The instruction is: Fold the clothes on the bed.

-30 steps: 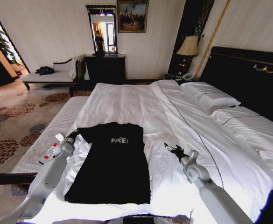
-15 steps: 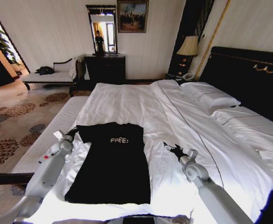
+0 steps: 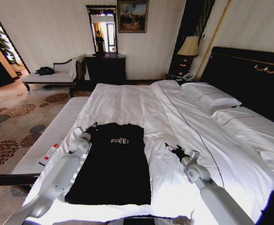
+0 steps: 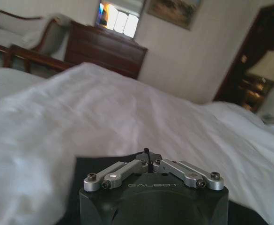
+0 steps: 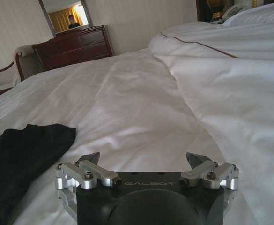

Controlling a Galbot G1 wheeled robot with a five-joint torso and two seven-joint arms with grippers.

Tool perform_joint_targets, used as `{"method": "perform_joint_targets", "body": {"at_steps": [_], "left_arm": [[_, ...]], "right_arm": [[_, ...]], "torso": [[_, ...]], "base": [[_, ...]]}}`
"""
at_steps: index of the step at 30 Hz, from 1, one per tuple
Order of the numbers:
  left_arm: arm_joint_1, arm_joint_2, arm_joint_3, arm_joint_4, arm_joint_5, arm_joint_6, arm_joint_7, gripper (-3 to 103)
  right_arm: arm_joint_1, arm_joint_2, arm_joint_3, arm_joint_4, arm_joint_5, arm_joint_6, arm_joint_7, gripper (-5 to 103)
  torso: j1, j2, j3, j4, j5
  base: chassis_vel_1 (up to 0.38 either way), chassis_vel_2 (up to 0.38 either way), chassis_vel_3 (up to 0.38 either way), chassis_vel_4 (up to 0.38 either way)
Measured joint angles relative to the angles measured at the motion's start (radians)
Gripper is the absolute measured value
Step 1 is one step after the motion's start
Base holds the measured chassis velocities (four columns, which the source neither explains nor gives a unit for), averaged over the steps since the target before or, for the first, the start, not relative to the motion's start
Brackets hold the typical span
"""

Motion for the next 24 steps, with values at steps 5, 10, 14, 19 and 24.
{"method": "perform_joint_targets", "body": {"at_steps": [5,10,14,19,24], "left_arm": [[0.003,-0.009,0.056,-0.001,0.027,0.0,-0.001,0],[0.011,-0.018,0.118,0.008,0.064,-0.001,0.004,0],[0.021,-0.021,0.137,0.022,0.08,-0.002,0.01,0],[0.026,-0.024,0.154,0.035,0.098,-0.004,0.018,0],[0.021,-0.035,0.178,0.046,0.102,-0.005,0.019,0]], "right_arm": [[-0.006,-0.003,0.011,0.0,0.002,0.002,-0.003,100],[-0.008,-0.006,0.015,0.001,0.004,0.004,-0.004,100],[-0.007,-0.006,0.016,0.001,0.005,0.004,-0.004,100],[-0.006,-0.006,0.017,0.001,0.005,0.004,-0.004,100],[-0.006,-0.007,0.017,0.0,0.005,0.005,-0.004,100]], "torso": [[0.0,0.0,0.0,0.0002,0.0001],[0.0,0.0,0.0,0.0001,0.0001],[0.0,0.0,0.0,0.0002,-0.0001],[0.0,0.0,0.0,0.0003,-0.0001],[0.0,0.0,0.0,0.0002,0.0]], "base": [[0.0,0.0,0.0,0.0],[0.0,0.0,0.0,0.0],[0.0,0.0,0.0,0.0],[0.0,0.0,0.0,0.0],[0.0,0.0,0.0,0.0]]}}
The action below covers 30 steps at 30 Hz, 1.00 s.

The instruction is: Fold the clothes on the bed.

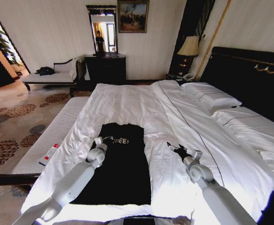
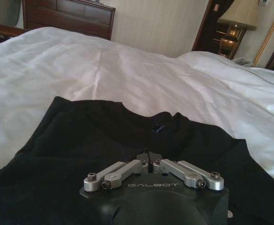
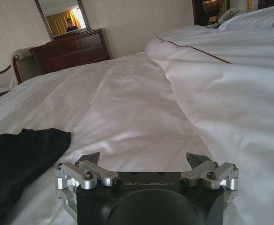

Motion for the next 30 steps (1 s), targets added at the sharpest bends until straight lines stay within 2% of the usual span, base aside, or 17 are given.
{"method": "perform_joint_targets", "body": {"at_steps": [19,21,23,26,29,30], "left_arm": [[0.027,0.003,0.03,-0.009,0.01,0.002,-0.014,-1],[0.029,0.005,0.031,-0.016,0.009,0.006,-0.023,11],[0.029,0.006,0.031,-0.019,0.008,0.006,-0.025,11],[0.036,0.021,0.028,-0.052,0.0,0.01,-0.029,27],[0.04,0.031,0.027,-0.07,-0.004,0.013,-0.03,32],[0.043,0.038,0.023,-0.085,-0.008,0.015,-0.032,43]], "right_arm": [[0.011,0.001,-0.007,-0.007,0.0,0.001,0.0,100],[0.014,0.0,-0.011,-0.01,-0.001,0.001,0.0,100],[0.016,-0.001,-0.012,-0.01,-0.001,0.001,0.0,100],[0.026,-0.001,-0.02,-0.014,-0.001,0.001,0.0,100],[0.032,-0.001,-0.027,-0.016,-0.001,0.001,0.0,100],[0.037,-0.001,-0.031,-0.017,-0.001,0.001,0.0,100]], "torso": [[0.0,0.0,0.0,0.0,-0.0001],[0.0,0.0,0.0,0.0,-0.0001],[0.0,0.0,0.0,0.0,-0.0001],[0.0,0.0,0.0,0.0,-0.0001],[0.0,0.0,0.0,0.0,-0.0001],[0.0,0.0,0.0,0.0,-0.0001]], "base": [[0.0,0.0,0.0,0.0],[0.0,0.0,0.0,0.0],[0.0,0.0,0.0,0.0],[0.0,0.0,0.0,0.0],[0.0,0.0,0.0,0.0],[0.0,0.0,0.0,0.0]]}}
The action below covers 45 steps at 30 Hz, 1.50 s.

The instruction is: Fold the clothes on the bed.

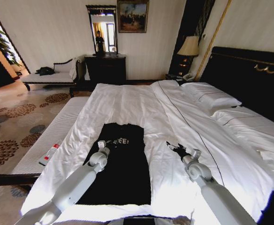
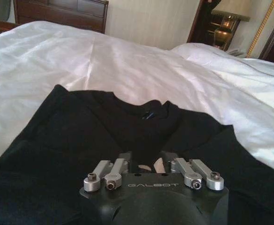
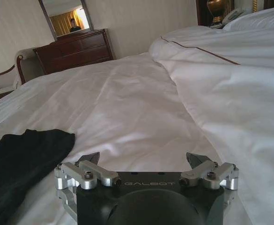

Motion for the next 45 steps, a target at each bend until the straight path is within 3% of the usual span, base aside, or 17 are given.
{"method": "perform_joint_targets", "body": {"at_steps": [2,9,11,14,17,25,33,38,45], "left_arm": [[0.003,0.006,-0.008,-0.012,-0.006,0.001,-0.002,43],[-0.005,0.034,-0.097,-0.021,-0.073,0.006,-0.013,76],[-0.011,0.04,-0.109,-0.015,-0.087,0.006,-0.013,76],[-0.031,0.052,-0.145,0.011,-0.114,0.009,-0.009,92],[-0.048,0.055,-0.166,0.037,-0.131,0.011,-0.001,99],[-0.079,0.04,-0.193,0.126,-0.143,0.011,0.031,100],[-0.108,0.036,-0.196,0.201,-0.161,0.01,0.059,100],[-0.111,0.047,-0.192,0.212,-0.173,0.01,0.064,100],[-0.11,0.055,-0.168,0.18,-0.189,0.011,0.06,100]], "right_arm": [[0.004,0.0,-0.003,-0.001,0.0,0.0,0.0,100],[0.047,-0.012,-0.031,-0.007,0.032,-0.003,0.0,100],[0.06,-0.016,-0.039,-0.009,0.047,-0.007,0.0,100],[0.119,-0.029,-0.077,-0.029,0.096,-0.019,0.014,100],[0.175,-0.037,-0.114,-0.062,0.144,-0.023,0.027,100],[0.348,-0.037,-0.198,-0.193,0.292,-0.066,0.012,100],[0.557,0.014,-0.317,-0.354,0.413,-0.143,-0.093,100],[0.641,0.076,-0.373,-0.472,0.439,-0.168,-0.146,100],[0.653,0.132,-0.36,-0.538,0.429,-0.179,-0.2,100]], "torso": [[0.0,0.0,0.0,0.0,-0.0001],[0.0,0.0,0.0,0.0,0.0],[0.0,0.0,0.0,-0.0001,0.0],[0.0,0.0,0.0,0.0002,-0.0001],[0.0,0.0,0.0,0.0001,0.0],[0.0,0.0,0.0,-0.0001,-0.0001],[0.0,0.0,0.0,0.0,-0.0002],[0.0,0.0,0.0,0.0003,-0.0001],[0.0,0.0,0.0,-0.0003,0.0]], "base": [[0.0,0.0,0.0,0.0],[0.0,0.0,0.0,0.0],[0.0,0.0,0.0,0.0],[0.0,0.0,0.0,0.0],[0.0,0.0,0.0,0.0],[0.0,0.0,0.0,0.0],[0.0,0.0,0.0,0.0],[0.0,0.0,0.0,0.0],[0.0,0.0,0.0,0.0]]}}
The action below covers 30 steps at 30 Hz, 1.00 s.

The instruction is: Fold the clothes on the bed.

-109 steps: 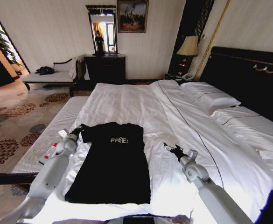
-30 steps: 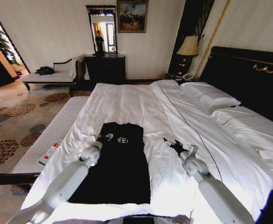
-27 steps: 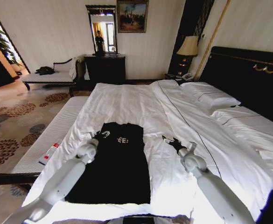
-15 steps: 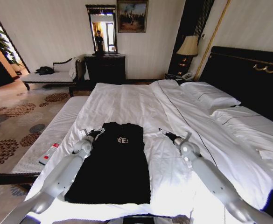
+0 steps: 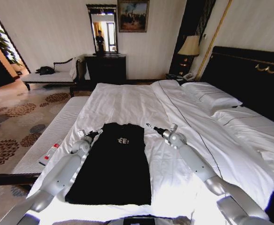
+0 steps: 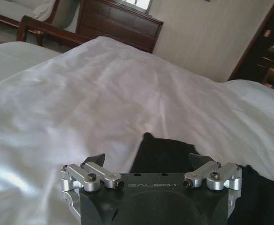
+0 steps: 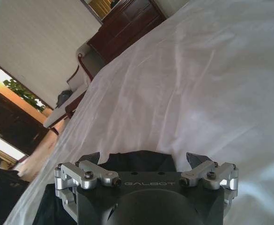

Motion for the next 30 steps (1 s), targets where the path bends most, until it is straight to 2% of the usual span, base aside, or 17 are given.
{"method": "perform_joint_targets", "body": {"at_steps": [9,18,23,30], "left_arm": [[0.026,0.043,0.007,-0.068,-0.027,0.005,-0.014,100],[0.06,0.068,-0.018,-0.091,-0.03,0.004,-0.02,100],[0.087,0.087,-0.04,-0.114,-0.031,-0.004,-0.017,100],[0.106,0.101,-0.061,-0.15,-0.045,-0.006,-0.017,100]], "right_arm": [[0.016,0.067,0.029,-0.106,-0.057,0.008,-0.047,100],[0.058,0.127,0.0,-0.195,-0.121,0.04,-0.07,100],[0.145,0.185,-0.04,-0.315,-0.173,0.063,-0.09,100],[0.236,0.237,-0.01,-0.48,-0.23,0.081,-0.11,100]], "torso": [[0.0,0.0,0.0,0.0006,0.0],[0.0,0.0,0.0,0.0004,-0.0002],[0.0,0.0,0.0,0.0004,0.0],[0.0,0.0,0.0,0.0005,-0.0001]], "base": [[0.0,0.0,0.0,0.0],[0.0,0.0,0.0,0.0],[0.0,0.0,0.0,0.0],[0.0,0.0,0.0,0.0]]}}
